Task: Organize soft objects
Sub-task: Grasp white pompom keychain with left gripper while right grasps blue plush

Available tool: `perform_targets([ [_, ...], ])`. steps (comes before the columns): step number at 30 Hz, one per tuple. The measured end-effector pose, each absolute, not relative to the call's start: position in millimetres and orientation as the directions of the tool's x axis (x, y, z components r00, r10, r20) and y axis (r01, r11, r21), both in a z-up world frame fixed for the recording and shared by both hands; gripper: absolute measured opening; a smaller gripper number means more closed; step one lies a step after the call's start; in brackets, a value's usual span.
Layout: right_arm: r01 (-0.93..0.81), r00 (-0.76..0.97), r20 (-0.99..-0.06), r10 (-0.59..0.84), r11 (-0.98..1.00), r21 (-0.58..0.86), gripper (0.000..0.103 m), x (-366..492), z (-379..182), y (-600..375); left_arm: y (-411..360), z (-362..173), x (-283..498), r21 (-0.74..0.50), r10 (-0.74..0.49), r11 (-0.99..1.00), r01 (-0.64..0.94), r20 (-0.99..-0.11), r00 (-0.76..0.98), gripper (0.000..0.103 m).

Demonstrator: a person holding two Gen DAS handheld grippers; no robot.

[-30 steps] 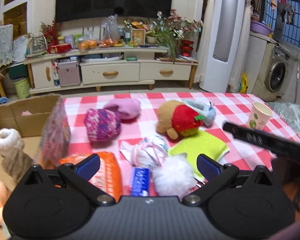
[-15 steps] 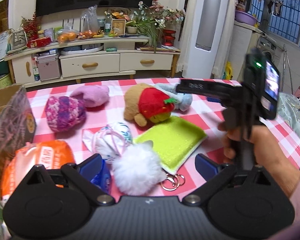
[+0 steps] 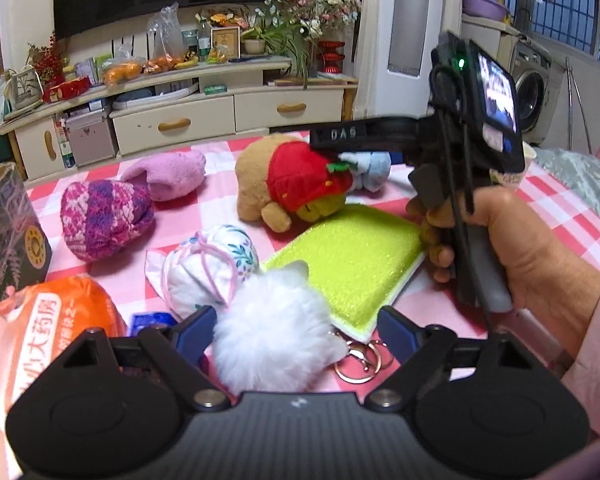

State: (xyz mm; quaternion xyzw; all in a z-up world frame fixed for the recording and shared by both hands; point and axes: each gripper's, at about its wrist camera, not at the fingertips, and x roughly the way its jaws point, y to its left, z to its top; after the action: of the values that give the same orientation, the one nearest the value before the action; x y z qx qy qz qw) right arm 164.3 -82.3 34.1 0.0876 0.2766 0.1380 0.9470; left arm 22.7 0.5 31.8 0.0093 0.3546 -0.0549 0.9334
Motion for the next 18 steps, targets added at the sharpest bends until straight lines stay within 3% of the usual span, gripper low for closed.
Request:
perform_targets([
  [2, -0.221, 0.796, -0.508, 0.329, 0.939, 0.263, 0.103, 168, 32, -85, 1, 28, 25, -0.027, -0.095, 0.994, 0.105, -0.675, 0.731, 0.079],
  [5, -0.235, 0.788, -0.507, 0.349, 0.932, 0.277, 0.103, 170, 30, -87, -1, 26, 26, -0.006, -0.078, 0.995, 0.101, -0.674, 0.735, 0.066],
  [8, -0.257, 0.780, -0.503, 0.372, 0.923, 0.285, 0.092, 168, 30, -87, -1, 27, 26, -0.006, -0.078, 0.995, 0.099, -0.669, 0.739, 0.060],
  [10, -0.271, 0.775, -0.501, 0.387, 0.918, 0.290, 0.078, 167, 30, -88, 0, 27, 26, -0.003, -0.078, 0.995, 0.102, -0.667, 0.741, 0.052],
  [13, -0.286, 0.771, -0.500, 0.395, 0.916, 0.283, 0.064, 165, 30, -90, -1, 27, 27, 0.002, -0.078, 0.994, 0.106, -0.668, 0.740, 0.050],
  [18, -0.297, 0.756, -0.512, 0.408, 0.911, 0.287, 0.054, 158, 29, -96, -4, 28, 25, -0.010, -0.100, 0.992, 0.126, -0.670, 0.735, 0.048],
])
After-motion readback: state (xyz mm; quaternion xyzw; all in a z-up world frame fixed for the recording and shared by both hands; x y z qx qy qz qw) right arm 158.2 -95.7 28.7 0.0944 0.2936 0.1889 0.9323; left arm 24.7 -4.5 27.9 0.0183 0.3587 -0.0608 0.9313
